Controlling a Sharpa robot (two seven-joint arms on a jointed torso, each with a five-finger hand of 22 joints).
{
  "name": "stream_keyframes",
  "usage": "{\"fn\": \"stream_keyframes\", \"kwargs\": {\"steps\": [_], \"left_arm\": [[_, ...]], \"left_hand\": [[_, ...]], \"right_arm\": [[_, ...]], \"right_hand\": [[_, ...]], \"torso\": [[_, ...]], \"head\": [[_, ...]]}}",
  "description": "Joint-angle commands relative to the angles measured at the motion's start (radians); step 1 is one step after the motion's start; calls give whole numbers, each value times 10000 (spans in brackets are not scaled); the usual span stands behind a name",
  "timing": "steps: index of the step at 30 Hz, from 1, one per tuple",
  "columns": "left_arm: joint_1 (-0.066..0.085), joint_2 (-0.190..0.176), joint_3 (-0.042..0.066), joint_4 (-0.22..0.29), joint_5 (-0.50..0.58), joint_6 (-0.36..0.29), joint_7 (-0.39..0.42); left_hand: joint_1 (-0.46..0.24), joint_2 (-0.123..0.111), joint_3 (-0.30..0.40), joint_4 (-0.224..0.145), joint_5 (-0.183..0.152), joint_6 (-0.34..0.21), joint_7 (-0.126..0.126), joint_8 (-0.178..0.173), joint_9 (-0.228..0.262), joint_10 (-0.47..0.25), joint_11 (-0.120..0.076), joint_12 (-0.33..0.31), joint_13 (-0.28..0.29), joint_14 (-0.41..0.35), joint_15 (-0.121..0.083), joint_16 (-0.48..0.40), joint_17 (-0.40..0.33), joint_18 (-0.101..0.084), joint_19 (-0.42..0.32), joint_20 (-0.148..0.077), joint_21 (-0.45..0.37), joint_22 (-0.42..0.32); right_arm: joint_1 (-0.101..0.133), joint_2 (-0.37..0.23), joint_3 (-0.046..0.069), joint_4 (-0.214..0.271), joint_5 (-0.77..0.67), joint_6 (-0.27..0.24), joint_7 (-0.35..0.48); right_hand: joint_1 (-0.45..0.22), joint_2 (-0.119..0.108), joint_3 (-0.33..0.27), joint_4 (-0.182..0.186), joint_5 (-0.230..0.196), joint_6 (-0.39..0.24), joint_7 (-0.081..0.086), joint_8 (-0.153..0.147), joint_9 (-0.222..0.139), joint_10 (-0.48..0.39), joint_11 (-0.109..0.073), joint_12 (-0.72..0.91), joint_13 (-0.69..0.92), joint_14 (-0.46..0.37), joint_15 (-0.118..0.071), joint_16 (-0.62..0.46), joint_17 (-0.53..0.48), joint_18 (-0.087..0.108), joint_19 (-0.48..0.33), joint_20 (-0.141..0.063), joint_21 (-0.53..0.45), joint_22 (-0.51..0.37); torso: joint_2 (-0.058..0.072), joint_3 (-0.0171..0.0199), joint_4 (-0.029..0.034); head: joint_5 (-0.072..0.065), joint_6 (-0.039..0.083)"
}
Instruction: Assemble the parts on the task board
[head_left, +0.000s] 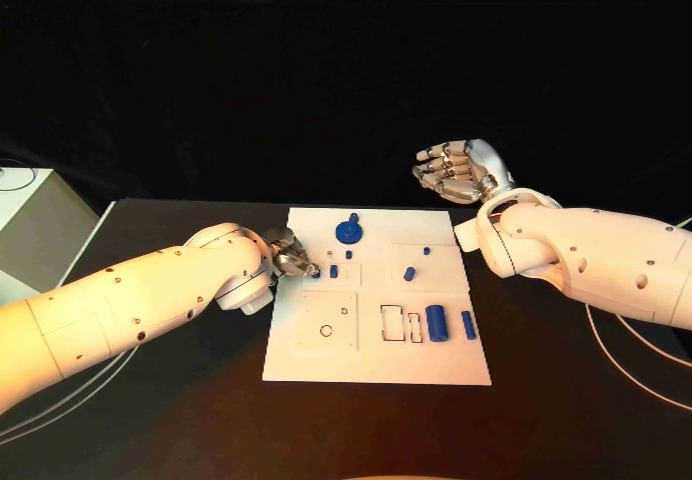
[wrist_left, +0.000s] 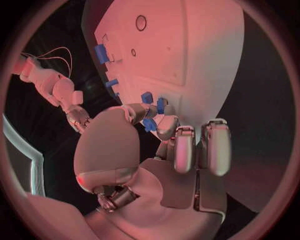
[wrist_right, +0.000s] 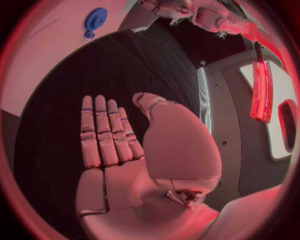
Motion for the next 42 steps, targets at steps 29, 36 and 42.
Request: {"fn": "stream_keyframes", "kwargs": {"steps": [29,36,42], "left_arm": [[-25,-10,15,-86,-546,501,50],[-23,-20,33,-128,-448,744,36],[-20,-7,41,-205,-398,1165,42]], "left_hand": [[51,83,1972,-2014,8,260,-205,59,5,24,-8,-51,-55,1059,-96,33,2634,-116,55,6,37,627],[60,77,1984,-2029,10,265,-207,58,4,18,-10,-64,-72,1059,-99,33,2634,-117,58,2,40,632],[81,49,2009,-2071,13,279,-209,52,2,2,-14,-95,-113,1059,-106,33,2634,-116,57,-5,41,631]], "right_arm": [[-40,-32,1,-15,47,288,137],[-62,-18,1,-27,47,284,142],[-74,-14,1,-37,47,284,143]], "right_hand": [[-173,-9,-46,-31,-4,52,183,-89,-17,72,39,-102,-56,66,15,-103,-87,76,62,1,33,-80],[-177,-9,-48,-30,-4,54,185,-91,-17,72,40,-104,-57,67,15,-106,-91,75,62,1,32,-84],[-184,-7,-51,-28,-3,58,188,-93,-17,73,42,-108,-61,67,17,-111,-100,75,61,2,29,-92]], "torso": [[6,1,-1],[11,2,-2],[5,0,-8]], "head": [[-36,-52],[-42,-78],[-50,-108]]}}
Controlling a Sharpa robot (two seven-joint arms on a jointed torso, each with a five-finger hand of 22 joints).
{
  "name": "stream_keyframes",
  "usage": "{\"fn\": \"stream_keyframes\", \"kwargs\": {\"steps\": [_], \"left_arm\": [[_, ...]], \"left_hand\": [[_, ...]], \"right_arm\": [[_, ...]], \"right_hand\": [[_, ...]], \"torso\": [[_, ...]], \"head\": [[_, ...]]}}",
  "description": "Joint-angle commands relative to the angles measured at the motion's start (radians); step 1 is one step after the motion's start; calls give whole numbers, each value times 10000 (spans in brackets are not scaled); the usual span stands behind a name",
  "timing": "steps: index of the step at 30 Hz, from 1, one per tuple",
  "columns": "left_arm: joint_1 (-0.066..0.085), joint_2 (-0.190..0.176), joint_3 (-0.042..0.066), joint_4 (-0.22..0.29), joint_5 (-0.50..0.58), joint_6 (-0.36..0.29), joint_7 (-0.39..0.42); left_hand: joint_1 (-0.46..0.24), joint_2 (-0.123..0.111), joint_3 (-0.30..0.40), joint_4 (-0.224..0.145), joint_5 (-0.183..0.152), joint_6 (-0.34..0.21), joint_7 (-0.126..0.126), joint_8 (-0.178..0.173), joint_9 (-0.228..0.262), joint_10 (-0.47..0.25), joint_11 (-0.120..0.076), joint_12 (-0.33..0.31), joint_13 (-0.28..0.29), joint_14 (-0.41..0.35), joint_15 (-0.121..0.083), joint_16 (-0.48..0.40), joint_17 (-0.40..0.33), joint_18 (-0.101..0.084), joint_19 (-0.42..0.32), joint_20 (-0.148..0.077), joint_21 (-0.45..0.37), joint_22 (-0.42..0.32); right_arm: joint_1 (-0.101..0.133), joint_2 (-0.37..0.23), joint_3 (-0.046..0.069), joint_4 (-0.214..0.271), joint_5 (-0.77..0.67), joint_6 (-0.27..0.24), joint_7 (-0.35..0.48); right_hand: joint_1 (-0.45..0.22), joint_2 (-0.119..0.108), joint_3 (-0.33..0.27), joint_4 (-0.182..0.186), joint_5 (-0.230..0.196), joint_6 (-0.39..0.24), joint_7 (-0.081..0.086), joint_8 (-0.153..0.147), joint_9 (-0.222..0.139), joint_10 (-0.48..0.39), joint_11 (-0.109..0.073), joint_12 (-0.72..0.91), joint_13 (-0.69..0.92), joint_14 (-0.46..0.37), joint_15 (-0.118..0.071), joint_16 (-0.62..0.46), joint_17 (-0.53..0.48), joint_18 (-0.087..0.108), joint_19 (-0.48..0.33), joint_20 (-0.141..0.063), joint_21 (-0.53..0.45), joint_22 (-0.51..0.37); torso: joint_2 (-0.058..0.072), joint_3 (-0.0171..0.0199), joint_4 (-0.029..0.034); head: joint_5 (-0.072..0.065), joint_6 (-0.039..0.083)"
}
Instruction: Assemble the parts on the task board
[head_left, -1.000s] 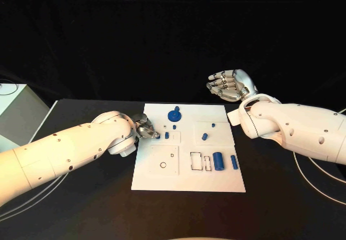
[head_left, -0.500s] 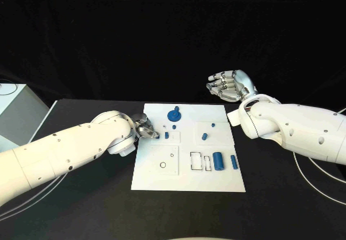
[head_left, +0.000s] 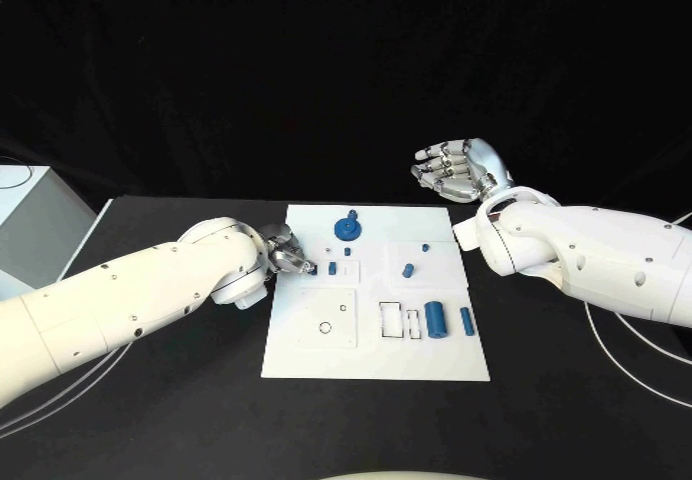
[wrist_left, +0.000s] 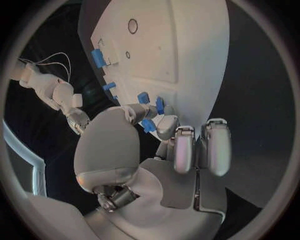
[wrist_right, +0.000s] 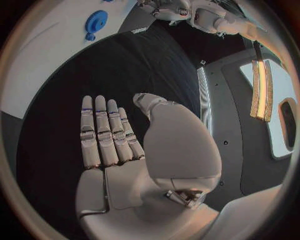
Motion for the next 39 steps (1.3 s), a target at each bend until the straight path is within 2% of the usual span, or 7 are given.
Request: {"fn": "stream_keyframes", "kwargs": {"steps": [1,11,31,39], "left_arm": [[-39,17,-36,-70,44,759,-38],[-31,122,-33,-266,98,1416,37],[-17,367,-34,-399,-276,999,-74],[-12,435,-34,-429,-380,1113,-92]], "left_hand": [[65,17,1973,-2043,45,282,-208,40,6,2,-17,-59,-20,1021,-70,33,2634,-118,60,-8,44,637],[81,-12,1983,-2075,45,298,-209,31,1,2,-18,-67,-26,1021,-73,33,2634,-117,55,-12,42,630],[74,-14,1981,-2071,42,316,-205,24,-2,23,-15,-50,7,1021,-72,33,2634,-119,58,-15,46,638],[84,-26,1983,-2088,53,334,-208,17,-5,44,-18,-34,36,1021,-74,33,2634,-126,75,-17,61,669]], "right_arm": [[-10,8,2,-5,-16,133,127],[-29,20,2,-22,-15,143,125],[-42,23,2,-3,-3,144,133],[-43,18,2,19,6,156,130]], "right_hand": [[-114,-7,-55,-26,-3,61,194,-49,-9,39,10,-36,-11,68,18,-39,-17,75,62,3,27,-16],[-125,-4,-59,-22,-1,64,199,-53,-10,39,13,-41,-15,69,20,-44,-27,75,61,4,25,-25],[-153,6,-73,-12,6,72,215,-66,-12,36,24,-58,-25,70,28,-62,-58,74,58,9,20,-54],[-158,8,-77,-11,10,73,219,-70,-13,34,27,-63,-27,69,30,-67,-67,73,55,11,18,-63]], "torso": [[-3,0,-3],[-10,2,7],[-8,10,6],[-8,9,1]], "head": [[-3,-14],[-18,-23],[12,8],[9,-4]]}}
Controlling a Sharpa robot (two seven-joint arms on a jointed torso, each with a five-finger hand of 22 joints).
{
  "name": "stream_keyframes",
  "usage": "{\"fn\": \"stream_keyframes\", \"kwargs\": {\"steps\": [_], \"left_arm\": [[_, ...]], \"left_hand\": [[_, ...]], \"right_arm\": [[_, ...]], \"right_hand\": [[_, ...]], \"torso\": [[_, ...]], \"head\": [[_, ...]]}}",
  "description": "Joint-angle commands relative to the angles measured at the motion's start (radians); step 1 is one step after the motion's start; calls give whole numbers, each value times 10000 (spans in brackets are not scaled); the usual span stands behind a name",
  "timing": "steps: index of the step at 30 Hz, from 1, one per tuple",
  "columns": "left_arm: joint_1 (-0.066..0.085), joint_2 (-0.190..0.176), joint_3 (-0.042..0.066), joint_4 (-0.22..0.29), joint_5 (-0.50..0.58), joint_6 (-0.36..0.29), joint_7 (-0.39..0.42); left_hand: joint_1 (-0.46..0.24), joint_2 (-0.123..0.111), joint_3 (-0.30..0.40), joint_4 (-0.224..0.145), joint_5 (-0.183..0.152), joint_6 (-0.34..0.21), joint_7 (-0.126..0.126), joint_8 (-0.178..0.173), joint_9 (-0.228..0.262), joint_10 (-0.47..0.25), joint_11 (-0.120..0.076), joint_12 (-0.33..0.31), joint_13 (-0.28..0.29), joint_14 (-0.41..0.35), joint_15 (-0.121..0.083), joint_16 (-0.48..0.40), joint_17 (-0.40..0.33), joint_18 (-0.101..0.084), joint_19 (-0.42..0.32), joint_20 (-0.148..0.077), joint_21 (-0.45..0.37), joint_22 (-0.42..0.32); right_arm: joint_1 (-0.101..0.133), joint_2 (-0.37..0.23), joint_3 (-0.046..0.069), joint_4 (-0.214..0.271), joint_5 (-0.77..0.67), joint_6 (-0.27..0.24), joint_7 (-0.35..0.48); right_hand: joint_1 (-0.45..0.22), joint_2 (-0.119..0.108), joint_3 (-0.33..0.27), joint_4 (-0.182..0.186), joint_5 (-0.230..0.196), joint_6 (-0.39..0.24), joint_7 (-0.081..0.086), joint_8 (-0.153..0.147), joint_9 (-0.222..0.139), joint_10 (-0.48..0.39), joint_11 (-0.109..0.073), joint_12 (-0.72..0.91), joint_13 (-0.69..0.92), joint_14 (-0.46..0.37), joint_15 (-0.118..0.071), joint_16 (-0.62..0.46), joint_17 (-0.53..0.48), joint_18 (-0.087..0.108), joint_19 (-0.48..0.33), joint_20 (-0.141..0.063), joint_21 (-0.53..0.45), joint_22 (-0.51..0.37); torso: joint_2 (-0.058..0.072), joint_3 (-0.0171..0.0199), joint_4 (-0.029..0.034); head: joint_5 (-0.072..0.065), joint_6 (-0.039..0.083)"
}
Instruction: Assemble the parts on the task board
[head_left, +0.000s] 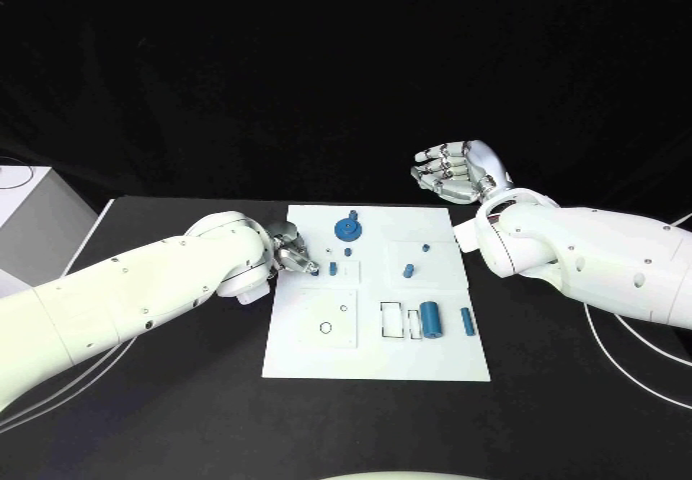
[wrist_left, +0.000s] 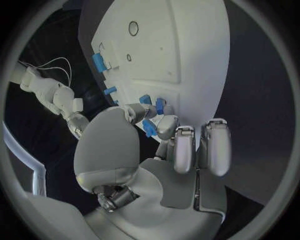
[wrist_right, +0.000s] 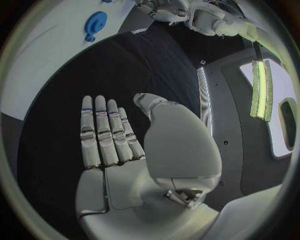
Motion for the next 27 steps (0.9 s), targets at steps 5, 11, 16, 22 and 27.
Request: {"fn": "stream_keyframes", "kwargs": {"steps": [5,11,16,22,27], "left_arm": [[-97,122,-82,-30,-272,424,-214],[-96,90,-80,-24,-421,130,-129],[-98,-27,-77,113,-475,-179,21],[-99,-85,-75,199,-509,-317,125],[-99,-101,-74,209,-502,-168,136]], "left_hand": [[100,-46,2010,-2084,90,123,-124,19,-14,55,-22,5,16,1021,-78,33,2634,-127,76,-19,63,671],[111,-60,2009,-2104,130,147,-127,6,-20,73,-25,15,35,1021,-83,33,2634,-131,86,-21,73,690],[130,-88,2014,-2149,264,214,-136,-32,-38,123,-35,42,91,1021,-92,33,2634,-140,110,-32,96,731],[131,-97,2011,-2160,302,232,-137,-43,-43,128,-37,36,85,1021,-95,33,2634,-136,102,-36,91,718],[131,-97,2011,-2160,302,232,-137,-43,-43,128,-37,36,85,1021,-95,33,2634,-136,102,-36,91,718]], "right_arm": [[-4,4,2,34,-1,143,123],[-5,1,2,37,12,143,123],[-6,-14,2,40,22,135,127],[-8,-24,2,45,28,133,134],[-10,-23,2,45,32,140,135]], "right_hand": [[-84,12,-52,17,16,73,224,-36,-16,31,30,-69,-15,68,32,-73,-17,72,53,13,17,-16],[-96,13,-60,19,30,72,234,-46,-18,25,37,-81,-18,64,38,-85,-35,71,48,17,14,-33],[-111,20,-68,24,47,74,243,-57,-20,20,45,-92,-21,62,44,-97,-55,71,42,21,11,-51],[-123,24,-75,28,58,74,249,-65,-22,16,51,-101,-23,59,48,-106,-70,70,38,25,11,-65],[-123,24,-75,28,58,74,249,-65,-22,16,51,-101,-23,59,48,-106,-70,70,38,25,11,-65]], "torso": [[7,-11,-10],[4,-10,-2],[9,-22,4],[0,-25,16],[1,-25,14]], "head": [[-1,-1],[-11,-3],[-39,-10],[-44,-21],[-44,-30]]}}
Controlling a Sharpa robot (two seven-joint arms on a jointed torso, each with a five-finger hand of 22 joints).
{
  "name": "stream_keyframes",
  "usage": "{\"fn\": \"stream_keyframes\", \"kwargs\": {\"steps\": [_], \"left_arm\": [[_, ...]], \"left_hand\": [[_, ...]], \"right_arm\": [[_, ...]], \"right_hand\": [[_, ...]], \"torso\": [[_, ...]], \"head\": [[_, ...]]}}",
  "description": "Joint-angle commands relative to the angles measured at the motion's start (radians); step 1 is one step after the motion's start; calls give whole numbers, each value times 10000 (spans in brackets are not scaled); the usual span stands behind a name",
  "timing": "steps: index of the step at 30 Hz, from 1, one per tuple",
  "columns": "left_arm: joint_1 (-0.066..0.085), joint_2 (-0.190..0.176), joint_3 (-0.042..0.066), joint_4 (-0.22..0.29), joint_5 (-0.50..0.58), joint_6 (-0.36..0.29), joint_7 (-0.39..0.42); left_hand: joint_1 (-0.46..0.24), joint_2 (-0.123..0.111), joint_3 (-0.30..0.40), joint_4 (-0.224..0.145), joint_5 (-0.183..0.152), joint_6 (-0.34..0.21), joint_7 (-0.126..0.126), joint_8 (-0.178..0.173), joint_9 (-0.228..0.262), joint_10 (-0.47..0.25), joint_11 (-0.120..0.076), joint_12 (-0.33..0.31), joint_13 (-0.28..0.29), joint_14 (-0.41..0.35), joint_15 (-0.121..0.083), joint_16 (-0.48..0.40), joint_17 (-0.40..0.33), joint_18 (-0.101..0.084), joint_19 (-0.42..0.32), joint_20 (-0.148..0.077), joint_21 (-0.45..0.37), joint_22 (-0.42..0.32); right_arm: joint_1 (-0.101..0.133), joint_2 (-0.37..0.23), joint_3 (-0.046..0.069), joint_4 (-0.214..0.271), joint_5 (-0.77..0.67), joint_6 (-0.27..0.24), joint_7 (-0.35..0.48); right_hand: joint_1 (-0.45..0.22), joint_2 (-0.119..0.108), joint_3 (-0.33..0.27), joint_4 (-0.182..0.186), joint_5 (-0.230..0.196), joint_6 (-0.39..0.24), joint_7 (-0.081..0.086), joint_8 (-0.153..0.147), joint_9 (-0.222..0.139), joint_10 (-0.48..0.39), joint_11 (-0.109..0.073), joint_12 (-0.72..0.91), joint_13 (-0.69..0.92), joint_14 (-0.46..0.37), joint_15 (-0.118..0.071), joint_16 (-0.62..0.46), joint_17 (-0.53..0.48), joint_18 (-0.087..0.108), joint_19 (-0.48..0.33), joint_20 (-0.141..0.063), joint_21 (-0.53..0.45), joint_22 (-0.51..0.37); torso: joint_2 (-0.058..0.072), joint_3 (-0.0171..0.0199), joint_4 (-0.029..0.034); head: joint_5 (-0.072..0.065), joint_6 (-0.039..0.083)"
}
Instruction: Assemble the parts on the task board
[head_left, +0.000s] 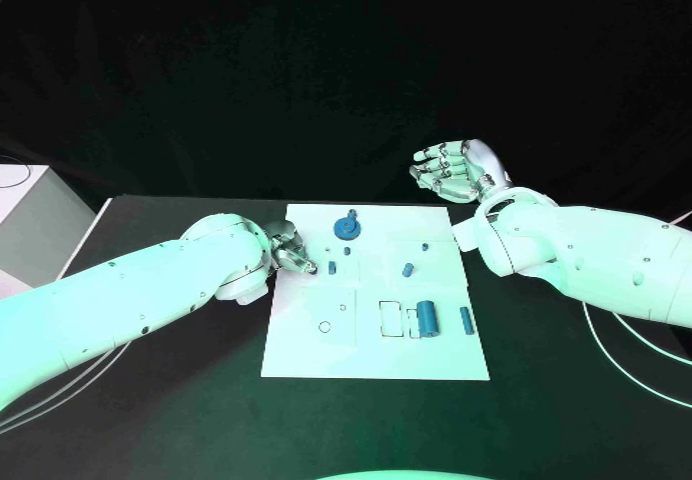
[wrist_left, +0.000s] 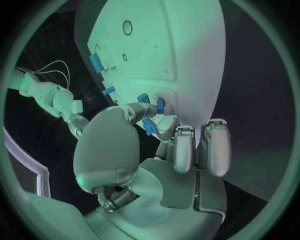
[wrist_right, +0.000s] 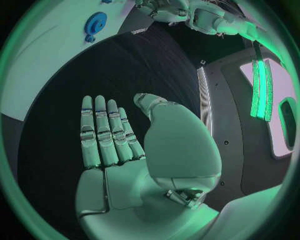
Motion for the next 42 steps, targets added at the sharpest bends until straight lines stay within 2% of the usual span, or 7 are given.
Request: {"fn": "stream_keyframes", "kwargs": {"steps": [1,22,28,30,33,42], "left_arm": [[-53,0,-36,18,-50,226,57],[-42,167,-40,-144,253,809,-276],[-33,246,-41,-241,566,790,-383],[-30,269,-42,-264,635,769,-401],[-25,305,-42,-290,711,749,-423],[-22,372,-44,-306,752,764,-449]], "left_hand": [[101,40,2055,-2119,42,232,-137,-8,7,62,17,19,-27,1059,-60,34,2634,-138,69,1,56,727],[72,43,2014,-2100,61,260,-133,-42,-4,97,20,40,17,1059,-59,34,2634,-143,78,2,66,746],[-123,162,1748,-1918,-4,281,-151,-160,-14,150,13,-17,-39,1059,-50,34,2634,-142,67,22,53,737],[-283,257,1535,-1735,-72,285,-193,-193,12,179,-12,-70,-106,1059,-58,34,2634,-145,69,33,47,745],[-403,251,1233,-1607,-119,280,-260,-210,73,236,-59,-90,-110,1059,-89,34,2634,-147,73,25,37,749],[-438,167,947,-1565,-123,302,-345,-224,149,285,-125,-113,-122,1059,-137,34,2634,-146,73,0,22,739]], "right_arm": [[-5,-1,2,18,2,132,135],[-8,5,2,23,14,137,122],[-9,2,2,27,17,140,109],[-8,3,2,29,21,141,107],[-8,5,2,31,29,139,106],[-8,4,3,37,54,141,106]], "right_hand": [[-82,-18,-45,0,58,74,249,-65,-13,16,51,-57,-11,23,11,-67,-8,71,38,25,10,-8],[-110,-18,-71,1,89,68,270,-97,-20,-1,67,-87,-14,15,25,-98,-57,70,21,37,7,-54],[-111,-19,-79,-6,111,62,277,-112,-24,-11,74,-100,-15,7,32,-113,-78,69,12,42,5,-73],[-118,-19,-87,-8,122,57,282,-123,-27,-20,80,-110,-16,0,37,-125,-95,69,4,47,4,-88],[-120,-18,-89,-7,123,56,284,-126,-28,-22,81,-113,-16,-1,38,-128,-99,68,2,48,4,-91],[-136,-11,-104,-7,135,48,293,-149,-34,-42,92,-136,-17,-17,50,-153,-133,68,-18,58,2,-122]], "torso": [[-6,3,1],[0,24,-15],[-5,22,-3],[-6,25,-1],[-1,25,-6],[2,16,-8]], "head": [[4,-14],[20,-44],[24,-51],[24,-50],[26,-52],[29,-73]]}}
